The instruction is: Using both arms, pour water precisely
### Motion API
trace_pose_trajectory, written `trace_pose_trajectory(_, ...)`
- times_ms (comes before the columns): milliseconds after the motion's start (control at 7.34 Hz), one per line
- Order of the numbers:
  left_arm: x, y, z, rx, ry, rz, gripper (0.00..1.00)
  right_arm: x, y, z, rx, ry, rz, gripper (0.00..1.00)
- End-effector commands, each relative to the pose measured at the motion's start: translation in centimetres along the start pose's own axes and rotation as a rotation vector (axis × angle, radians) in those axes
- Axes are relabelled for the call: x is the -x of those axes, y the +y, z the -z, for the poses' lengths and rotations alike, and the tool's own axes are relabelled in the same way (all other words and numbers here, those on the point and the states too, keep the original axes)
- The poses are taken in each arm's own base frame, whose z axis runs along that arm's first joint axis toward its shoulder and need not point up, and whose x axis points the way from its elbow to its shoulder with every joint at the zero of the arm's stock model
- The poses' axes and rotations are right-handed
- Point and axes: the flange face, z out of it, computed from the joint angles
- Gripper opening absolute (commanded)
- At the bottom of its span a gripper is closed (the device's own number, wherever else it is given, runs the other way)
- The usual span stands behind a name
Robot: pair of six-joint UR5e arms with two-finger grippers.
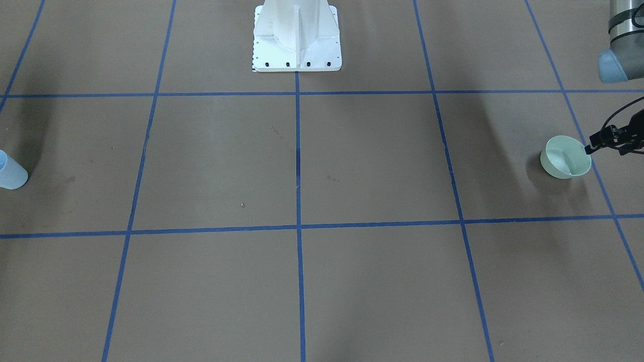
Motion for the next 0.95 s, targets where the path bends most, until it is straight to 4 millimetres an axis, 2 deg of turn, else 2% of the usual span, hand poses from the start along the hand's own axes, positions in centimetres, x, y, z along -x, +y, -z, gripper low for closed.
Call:
trace_pose_trajectory(0, -1.6, -0.3, -2.7, 0.02, -0.004, -0.056, 1.0, 0.1, 0.0, 0.2, -0.001, -0.004, -0.001, 1.0)
trace_pose_trajectory(272, -0.5, -0.4, -4.5, 0.021, -0.025, -0.073, 0.99, 0.2, 0.1, 0.2, -0.002, -0.009, -0.001, 1.0)
trace_pose_trajectory(409, -0.6, -0.3, -4.6, 0.009, -0.019, -0.083, 0.73, 0.3, 0.0, 0.3, -0.005, -0.008, 0.002, 1.0)
trace_pose_trajectory(545, -0.5, -0.2, -4.8, 0.013, -0.019, -0.078, 0.07, 0.6, -0.1, 0.6, -0.011, -0.008, 0.007, 1.0)
trace_pose_trajectory(681, -0.4, -0.5, -5.0, 0.028, -0.019, -0.059, 0.0, 0.8, -0.1, 0.9, -0.014, -0.008, 0.01, 1.0)
trace_pose_trajectory(817, -1.3, -1.1, -4.4, 0.017, -0.013, -0.069, 0.0, 1.1, 0.1, 1.2, -0.018, -0.008, 0.014, 1.0)
